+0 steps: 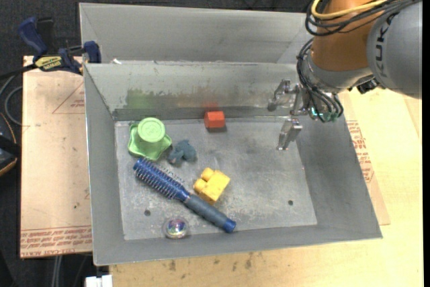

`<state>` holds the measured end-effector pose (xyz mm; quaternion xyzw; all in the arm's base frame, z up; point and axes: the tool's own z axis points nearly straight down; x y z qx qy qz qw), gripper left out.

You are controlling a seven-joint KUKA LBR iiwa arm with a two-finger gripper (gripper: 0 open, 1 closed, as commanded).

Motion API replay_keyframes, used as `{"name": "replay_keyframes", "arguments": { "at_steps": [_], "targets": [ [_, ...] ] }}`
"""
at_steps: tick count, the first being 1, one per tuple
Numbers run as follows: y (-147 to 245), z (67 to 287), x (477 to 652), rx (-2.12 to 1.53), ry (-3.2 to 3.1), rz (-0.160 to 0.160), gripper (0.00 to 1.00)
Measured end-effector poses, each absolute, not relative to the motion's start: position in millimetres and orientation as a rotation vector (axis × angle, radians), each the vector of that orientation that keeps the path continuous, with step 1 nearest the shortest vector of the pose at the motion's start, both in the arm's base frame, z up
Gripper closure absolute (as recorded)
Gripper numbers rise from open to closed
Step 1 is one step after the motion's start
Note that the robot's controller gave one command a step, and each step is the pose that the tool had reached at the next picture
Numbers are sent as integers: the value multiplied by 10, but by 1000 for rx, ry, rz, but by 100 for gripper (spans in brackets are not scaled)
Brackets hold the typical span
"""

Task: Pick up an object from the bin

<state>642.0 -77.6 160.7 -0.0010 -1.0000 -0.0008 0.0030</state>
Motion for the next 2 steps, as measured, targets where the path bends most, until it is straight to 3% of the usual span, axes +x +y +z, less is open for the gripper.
{"name": "replay_keyframes", "arguments": {
  "at_steps": [1, 2],
  "targets": [
    [61, 1541, 5468, 44, -3135, -7, 0],
    [820, 1462, 4832, 321, -3122, -5, 0]
  ]
}}
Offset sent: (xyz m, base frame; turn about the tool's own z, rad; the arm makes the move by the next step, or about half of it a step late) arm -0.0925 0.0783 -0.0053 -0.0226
